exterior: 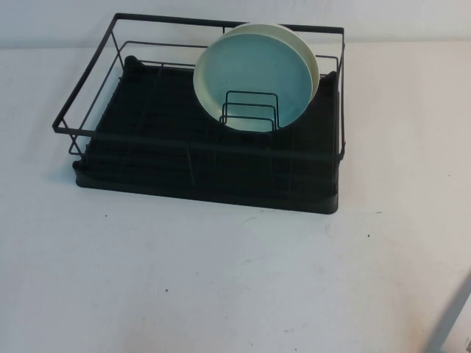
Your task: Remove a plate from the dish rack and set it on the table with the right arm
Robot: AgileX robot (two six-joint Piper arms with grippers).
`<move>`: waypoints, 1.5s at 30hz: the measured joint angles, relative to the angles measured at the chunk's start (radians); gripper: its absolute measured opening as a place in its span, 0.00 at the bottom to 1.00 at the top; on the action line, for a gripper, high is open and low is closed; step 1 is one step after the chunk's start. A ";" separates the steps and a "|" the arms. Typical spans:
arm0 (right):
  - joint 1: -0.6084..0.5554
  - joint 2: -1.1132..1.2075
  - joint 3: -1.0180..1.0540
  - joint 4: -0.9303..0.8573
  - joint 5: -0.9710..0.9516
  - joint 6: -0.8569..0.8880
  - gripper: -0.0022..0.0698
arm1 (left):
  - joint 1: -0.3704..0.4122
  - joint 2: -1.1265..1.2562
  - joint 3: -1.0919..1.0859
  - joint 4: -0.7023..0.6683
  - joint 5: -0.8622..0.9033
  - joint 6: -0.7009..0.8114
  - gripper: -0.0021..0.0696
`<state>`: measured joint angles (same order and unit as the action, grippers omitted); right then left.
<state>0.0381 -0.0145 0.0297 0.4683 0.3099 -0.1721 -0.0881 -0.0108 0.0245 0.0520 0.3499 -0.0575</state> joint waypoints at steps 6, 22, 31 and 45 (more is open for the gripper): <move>0.000 0.000 0.000 0.393 -0.128 0.000 0.00 | 0.000 0.000 0.000 0.000 0.000 0.000 0.02; 0.000 0.225 -0.174 0.469 -0.059 0.000 0.00 | 0.000 0.000 0.000 0.000 0.000 0.000 0.02; 0.000 0.784 -0.600 0.339 0.171 -0.243 0.00 | 0.000 0.000 0.000 0.000 0.000 0.000 0.02; 0.098 1.501 -1.243 0.440 0.214 -0.678 0.00 | 0.000 0.000 0.000 0.000 0.000 0.000 0.02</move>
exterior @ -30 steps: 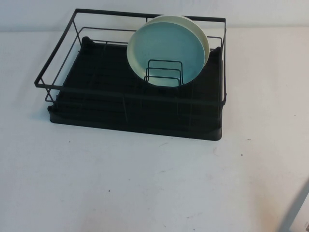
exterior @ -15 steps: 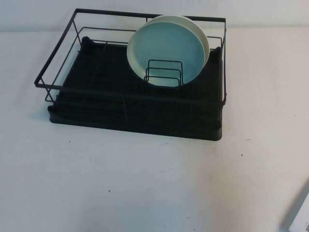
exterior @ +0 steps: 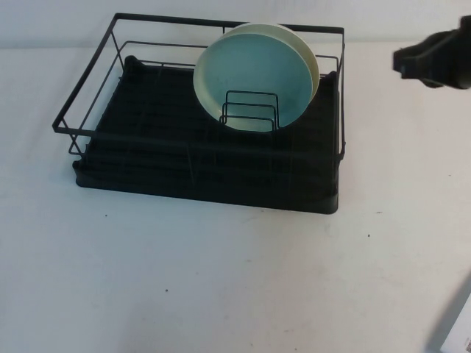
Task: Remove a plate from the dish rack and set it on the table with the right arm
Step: Grasp the plate from the shelf
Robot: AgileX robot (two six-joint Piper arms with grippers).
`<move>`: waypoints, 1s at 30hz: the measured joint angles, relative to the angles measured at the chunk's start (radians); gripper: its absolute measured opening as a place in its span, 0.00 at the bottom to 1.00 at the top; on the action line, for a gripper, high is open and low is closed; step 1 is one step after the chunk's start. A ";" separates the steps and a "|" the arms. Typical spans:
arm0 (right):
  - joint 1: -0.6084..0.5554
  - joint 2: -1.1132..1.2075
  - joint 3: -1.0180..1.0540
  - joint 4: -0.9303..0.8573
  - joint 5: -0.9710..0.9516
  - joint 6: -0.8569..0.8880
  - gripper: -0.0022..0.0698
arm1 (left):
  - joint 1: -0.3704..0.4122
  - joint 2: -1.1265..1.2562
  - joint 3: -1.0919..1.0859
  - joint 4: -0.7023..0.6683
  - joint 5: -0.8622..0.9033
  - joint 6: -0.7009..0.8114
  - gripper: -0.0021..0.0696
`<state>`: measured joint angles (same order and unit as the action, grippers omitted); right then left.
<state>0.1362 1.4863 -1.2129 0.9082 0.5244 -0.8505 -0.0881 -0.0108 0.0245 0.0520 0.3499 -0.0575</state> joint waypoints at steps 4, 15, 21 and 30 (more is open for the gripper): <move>0.061 0.138 -0.146 0.000 0.019 -0.058 0.00 | 0.000 0.000 0.000 0.000 0.000 0.000 0.02; 0.160 0.371 -0.406 -0.002 0.023 -0.151 0.02 | 0.000 0.000 0.000 0.000 0.000 0.000 0.02; 0.164 0.461 -0.507 -0.010 0.025 -0.179 0.19 | 0.000 0.000 0.000 0.000 0.000 0.000 0.02; 0.170 0.521 -0.559 -0.010 0.044 -0.293 0.41 | 0.000 0.000 0.000 0.000 0.000 0.000 0.02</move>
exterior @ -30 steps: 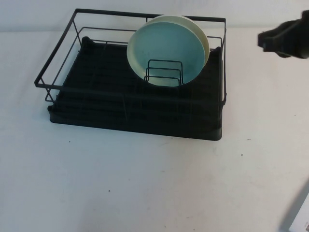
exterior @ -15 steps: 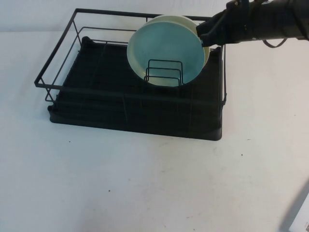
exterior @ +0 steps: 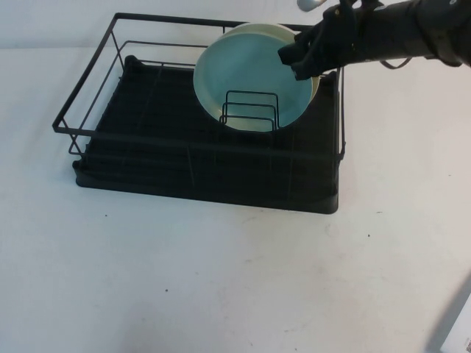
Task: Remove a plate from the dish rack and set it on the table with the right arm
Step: Grasp the plate from the shelf
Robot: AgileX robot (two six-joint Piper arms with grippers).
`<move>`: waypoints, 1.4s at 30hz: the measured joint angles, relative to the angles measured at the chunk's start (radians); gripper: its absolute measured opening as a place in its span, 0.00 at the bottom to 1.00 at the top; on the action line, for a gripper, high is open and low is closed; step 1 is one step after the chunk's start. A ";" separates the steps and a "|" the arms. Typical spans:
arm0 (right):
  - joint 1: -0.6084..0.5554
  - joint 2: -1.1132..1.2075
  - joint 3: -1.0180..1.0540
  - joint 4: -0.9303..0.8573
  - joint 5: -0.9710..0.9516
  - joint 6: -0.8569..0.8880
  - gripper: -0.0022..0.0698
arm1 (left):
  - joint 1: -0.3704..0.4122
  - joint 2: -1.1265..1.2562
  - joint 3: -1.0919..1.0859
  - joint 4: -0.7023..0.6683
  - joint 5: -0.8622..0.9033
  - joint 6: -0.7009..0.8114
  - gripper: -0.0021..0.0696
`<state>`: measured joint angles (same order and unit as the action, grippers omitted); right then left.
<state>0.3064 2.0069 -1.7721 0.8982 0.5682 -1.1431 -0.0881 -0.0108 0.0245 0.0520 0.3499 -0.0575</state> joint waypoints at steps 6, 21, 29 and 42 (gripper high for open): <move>0.005 0.024 0.000 0.000 -0.041 -0.087 0.42 | 0.000 0.000 0.000 0.000 0.000 0.000 0.02; 0.006 0.058 0.000 0.018 -0.098 -0.151 0.42 | 0.000 0.000 0.000 0.000 0.000 0.000 0.02; 0.011 0.084 0.000 0.022 -0.138 -0.153 0.42 | 0.000 0.000 0.000 0.000 0.000 0.000 0.02; 0.011 0.093 0.000 0.018 -0.194 -0.158 0.08 | 0.000 0.000 0.000 0.000 0.000 0.000 0.02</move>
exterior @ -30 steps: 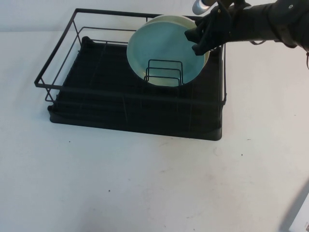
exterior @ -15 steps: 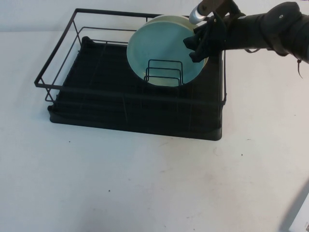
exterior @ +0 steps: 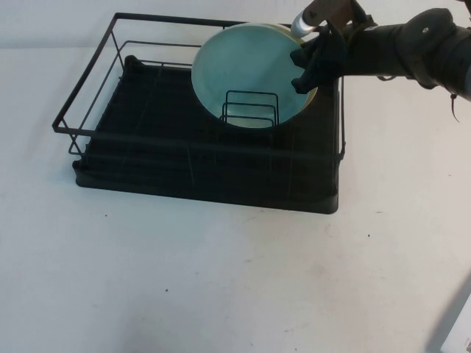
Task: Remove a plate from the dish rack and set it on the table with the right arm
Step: Grasp the plate from the shelf, then place the plate from the table
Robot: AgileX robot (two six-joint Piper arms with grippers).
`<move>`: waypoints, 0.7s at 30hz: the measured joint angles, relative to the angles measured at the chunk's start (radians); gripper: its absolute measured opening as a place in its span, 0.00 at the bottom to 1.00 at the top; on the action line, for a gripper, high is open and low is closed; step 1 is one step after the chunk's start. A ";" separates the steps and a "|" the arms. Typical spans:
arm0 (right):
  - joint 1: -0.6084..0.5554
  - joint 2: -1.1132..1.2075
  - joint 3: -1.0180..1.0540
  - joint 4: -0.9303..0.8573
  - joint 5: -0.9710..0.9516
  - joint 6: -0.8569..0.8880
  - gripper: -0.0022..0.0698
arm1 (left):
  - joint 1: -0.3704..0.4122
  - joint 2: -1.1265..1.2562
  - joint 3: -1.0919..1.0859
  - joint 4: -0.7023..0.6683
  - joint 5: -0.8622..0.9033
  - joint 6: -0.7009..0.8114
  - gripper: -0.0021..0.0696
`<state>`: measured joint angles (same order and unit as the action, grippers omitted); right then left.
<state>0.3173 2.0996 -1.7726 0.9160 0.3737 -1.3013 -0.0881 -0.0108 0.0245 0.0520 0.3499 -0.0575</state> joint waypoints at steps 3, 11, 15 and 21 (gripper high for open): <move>0.000 -0.021 0.000 -0.007 0.004 -0.001 0.08 | 0.000 0.000 0.000 0.000 0.000 0.000 0.02; 0.000 -0.184 0.000 -0.177 0.040 0.193 0.07 | 0.000 0.000 0.000 0.000 0.000 0.000 0.02; 0.000 -0.285 0.000 -0.299 0.130 0.379 0.07 | 0.000 0.000 0.000 0.000 0.000 0.000 0.02; 0.000 -0.422 0.000 -0.443 0.345 0.730 0.07 | 0.000 0.000 0.000 0.000 0.000 0.000 0.02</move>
<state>0.3173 1.6779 -1.7726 0.4728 0.7187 -0.5714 -0.0881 -0.0108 0.0245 0.0520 0.3499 -0.0575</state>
